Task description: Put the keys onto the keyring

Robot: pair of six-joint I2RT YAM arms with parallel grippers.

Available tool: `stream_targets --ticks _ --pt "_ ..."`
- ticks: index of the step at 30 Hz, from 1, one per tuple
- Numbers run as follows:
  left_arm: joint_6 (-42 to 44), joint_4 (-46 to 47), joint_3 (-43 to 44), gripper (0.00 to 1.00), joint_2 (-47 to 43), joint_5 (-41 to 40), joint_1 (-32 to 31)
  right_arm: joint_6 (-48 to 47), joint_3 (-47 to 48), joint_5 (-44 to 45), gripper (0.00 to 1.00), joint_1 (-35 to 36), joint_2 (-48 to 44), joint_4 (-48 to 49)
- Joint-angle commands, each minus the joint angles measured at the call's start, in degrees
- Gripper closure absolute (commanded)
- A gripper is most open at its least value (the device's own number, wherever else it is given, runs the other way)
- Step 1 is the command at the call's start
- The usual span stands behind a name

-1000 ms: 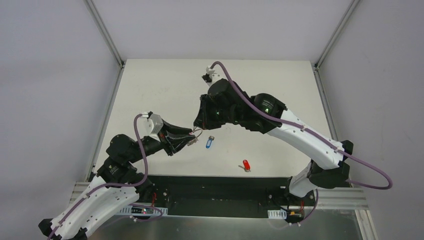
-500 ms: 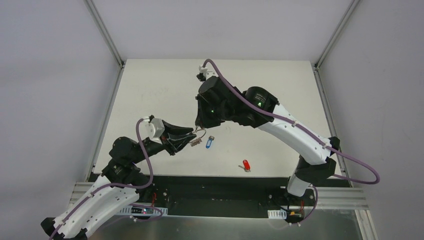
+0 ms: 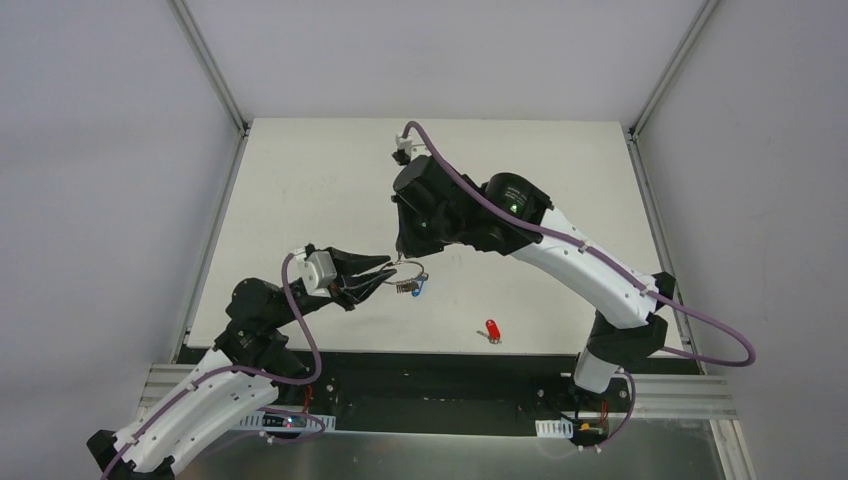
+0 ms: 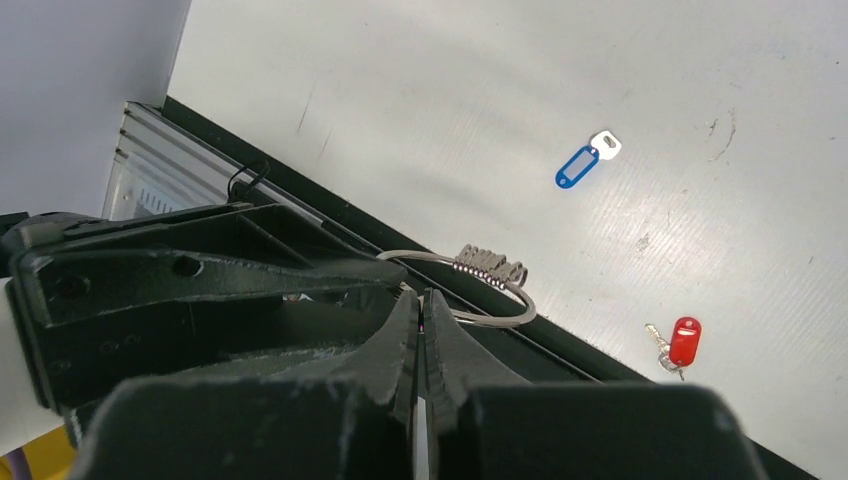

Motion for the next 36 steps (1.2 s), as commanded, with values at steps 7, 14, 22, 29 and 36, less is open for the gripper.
stream_targets --ticks 7,14,22,29,36 --pt "2.50 7.34 1.34 0.73 2.86 4.95 -0.40 -1.37 3.27 0.48 1.00 -0.83 2.86 0.99" --pt "4.14 7.26 -0.18 0.73 1.68 1.73 -0.46 -1.05 3.56 0.05 1.00 -0.76 3.11 1.29" --pt "5.26 6.21 -1.17 0.73 -0.32 -2.11 -0.46 -1.24 3.56 1.19 1.00 -0.10 2.35 1.38" --pt "5.84 5.92 -1.18 0.72 0.33 -3.86 -0.47 -1.35 3.57 1.91 1.00 1.01 1.47 1.62" --pt "5.94 5.87 -1.53 0.72 0.27 -4.61 -0.47 -1.64 3.61 3.46 1.00 2.09 0.73 1.81"
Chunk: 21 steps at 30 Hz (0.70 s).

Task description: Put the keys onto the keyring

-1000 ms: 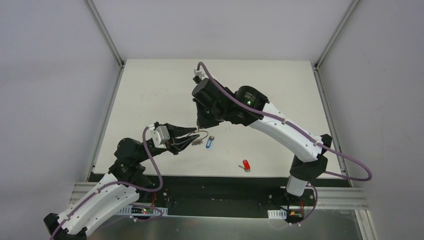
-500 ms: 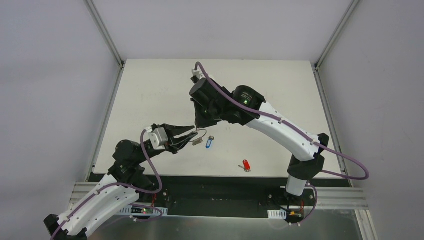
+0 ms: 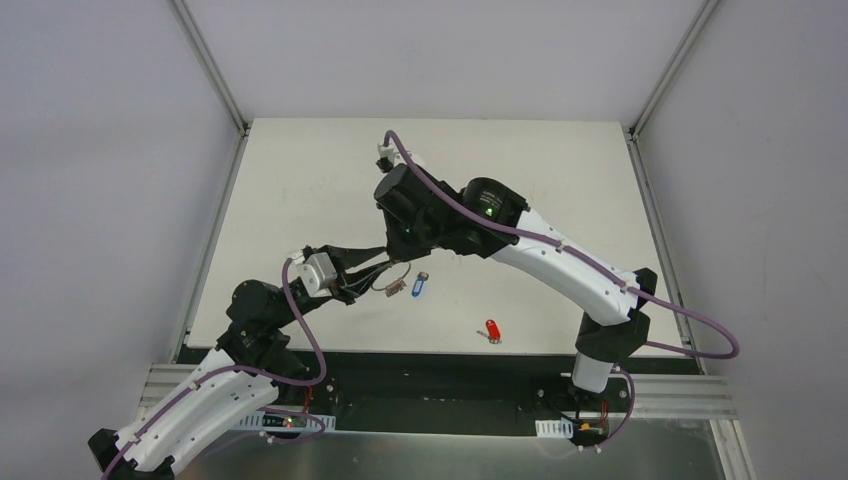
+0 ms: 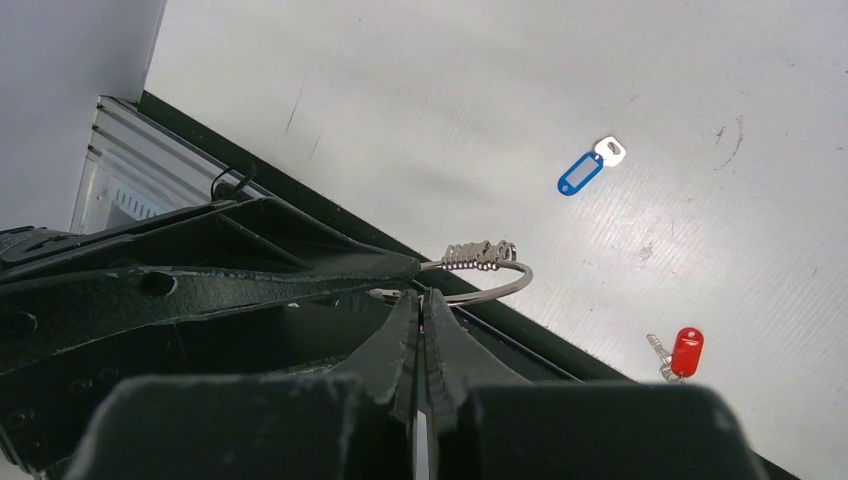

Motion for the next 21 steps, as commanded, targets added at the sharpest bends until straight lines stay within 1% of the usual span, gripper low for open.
stream_targets --ticks 1,12,21 --pt "0.61 2.08 -0.35 0.72 -0.02 -1.12 -0.45 -1.05 2.56 2.33 1.00 0.90 -3.24 1.18" --pt "-0.42 1.95 -0.43 0.71 0.28 0.56 -0.40 -1.40 3.32 4.36 1.00 1.66 -4.16 2.00" --pt "-0.47 2.18 -0.17 0.71 0.64 0.46 -0.44 -1.48 3.60 4.00 1.00 1.98 -3.97 2.19"
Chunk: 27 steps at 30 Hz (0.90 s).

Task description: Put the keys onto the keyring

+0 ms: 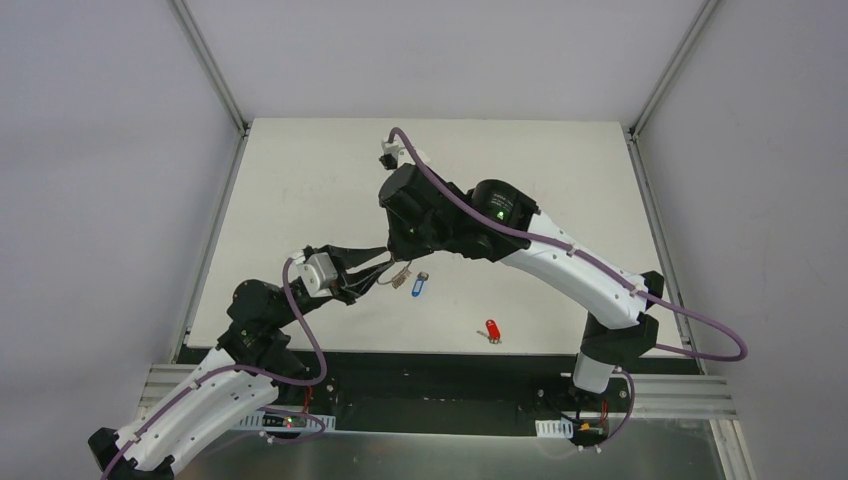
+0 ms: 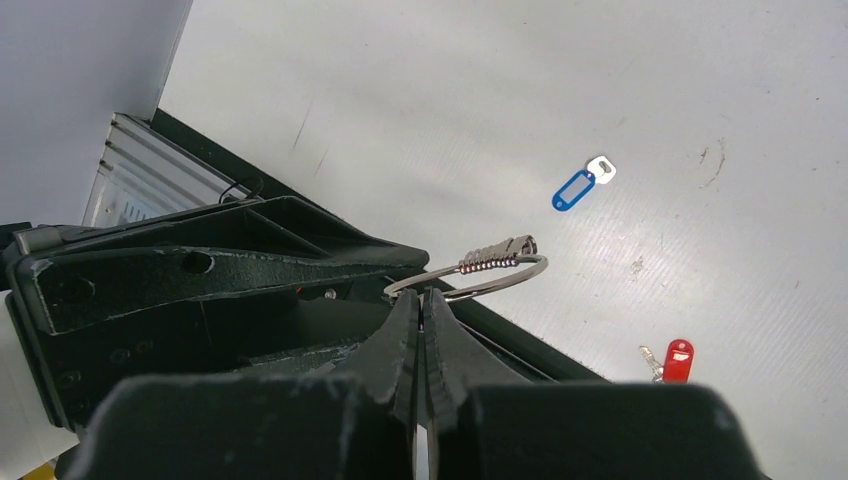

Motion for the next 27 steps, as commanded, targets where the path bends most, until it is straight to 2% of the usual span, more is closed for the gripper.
stream_targets --ticks 1,27 --pt "-0.44 1.99 -0.08 0.72 0.37 0.28 -0.45 -0.79 2.81 0.77 1.00 0.57 -2.59 1.72" --pt "-2.72 4.54 -0.14 0.74 0.64 1.79 -0.45 -0.92 3.28 0.54 1.00 1.21 -1.23 2.14"
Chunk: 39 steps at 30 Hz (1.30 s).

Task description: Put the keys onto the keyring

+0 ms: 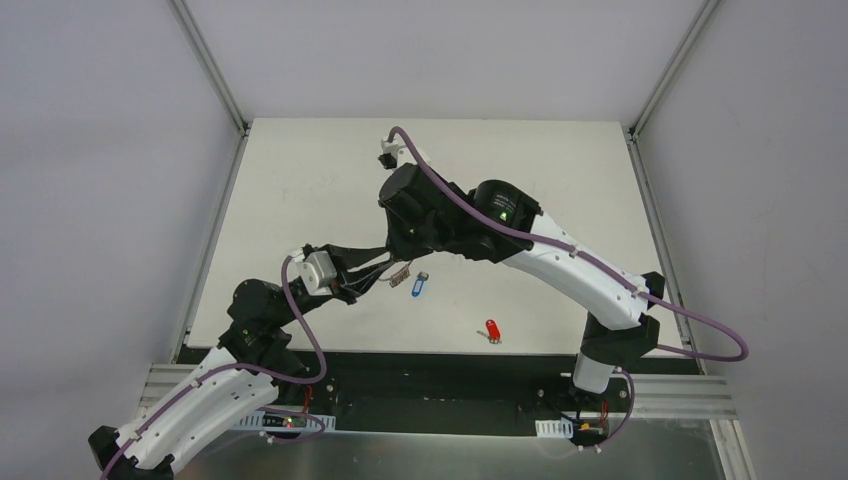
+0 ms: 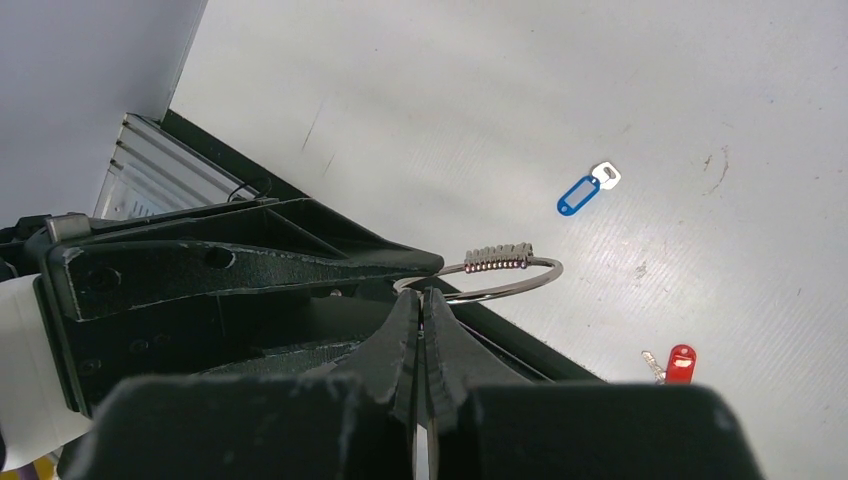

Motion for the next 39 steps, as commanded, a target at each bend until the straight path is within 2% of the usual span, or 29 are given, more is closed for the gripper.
stream_targets --ticks 1,11,39 --pt "-1.07 2.79 -0.22 0.74 -0.45 1.20 -0.46 -0.54 2.16 0.47 1.00 0.64 -1.18 2.07" --pt "-0.40 0.38 -0.27 0.73 -3.41 0.10 -0.47 -0.77 1.71 1.33 1.00 0.67 -1.19 2.14" --pt "-1.91 1.65 0.35 0.73 -1.14 1.32 -0.42 -0.75 1.58 0.89 1.00 1.00 -1.34 2.61"
